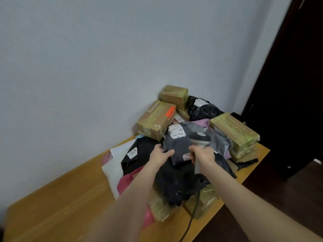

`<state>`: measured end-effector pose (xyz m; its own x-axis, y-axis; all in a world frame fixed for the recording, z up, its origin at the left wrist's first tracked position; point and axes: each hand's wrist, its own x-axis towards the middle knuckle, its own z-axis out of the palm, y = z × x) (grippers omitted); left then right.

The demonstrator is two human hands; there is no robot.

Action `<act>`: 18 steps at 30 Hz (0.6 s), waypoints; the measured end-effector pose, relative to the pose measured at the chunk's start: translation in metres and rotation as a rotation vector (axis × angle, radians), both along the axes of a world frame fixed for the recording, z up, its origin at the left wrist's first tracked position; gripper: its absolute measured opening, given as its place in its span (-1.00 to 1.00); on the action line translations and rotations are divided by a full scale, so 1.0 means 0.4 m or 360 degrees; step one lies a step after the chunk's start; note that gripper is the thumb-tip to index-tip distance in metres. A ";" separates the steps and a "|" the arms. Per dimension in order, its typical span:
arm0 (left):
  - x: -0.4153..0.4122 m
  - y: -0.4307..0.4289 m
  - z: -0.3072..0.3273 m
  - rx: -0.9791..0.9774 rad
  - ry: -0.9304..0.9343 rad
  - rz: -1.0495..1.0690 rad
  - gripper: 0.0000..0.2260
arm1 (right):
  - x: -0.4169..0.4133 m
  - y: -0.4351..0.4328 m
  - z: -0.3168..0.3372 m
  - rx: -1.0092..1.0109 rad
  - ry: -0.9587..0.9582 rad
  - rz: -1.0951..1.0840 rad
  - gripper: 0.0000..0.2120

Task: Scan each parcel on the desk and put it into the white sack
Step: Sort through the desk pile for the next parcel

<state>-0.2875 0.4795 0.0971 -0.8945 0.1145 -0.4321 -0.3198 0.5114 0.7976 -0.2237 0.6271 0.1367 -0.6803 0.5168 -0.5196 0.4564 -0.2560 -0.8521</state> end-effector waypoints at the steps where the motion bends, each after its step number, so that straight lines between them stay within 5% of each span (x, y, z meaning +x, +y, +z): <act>1: -0.006 0.032 -0.017 0.0120 -0.0093 0.0090 -0.25 | -0.004 0.027 -0.016 -0.0006 -0.0024 -0.0027 -0.82; 7: -0.058 0.138 -0.100 0.0375 -0.0323 0.0592 -0.45 | -0.013 0.094 -0.087 -0.0098 -0.0103 -0.0018 -0.81; 12: -0.078 0.113 -0.061 0.0316 -0.0384 0.0597 -0.76 | -0.053 0.103 -0.062 -0.0123 -0.0035 -0.0019 -0.78; 18: -0.087 0.119 -0.064 0.0112 -0.0144 0.0273 -0.29 | -0.051 0.092 -0.052 -0.0130 -0.0009 -0.0149 -0.77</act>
<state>-0.3224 0.5270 0.0714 -0.8615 -0.0034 -0.5077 -0.4692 0.3875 0.7935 -0.2442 0.6640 0.1157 -0.6282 0.5335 -0.5663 0.4320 -0.3662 -0.8242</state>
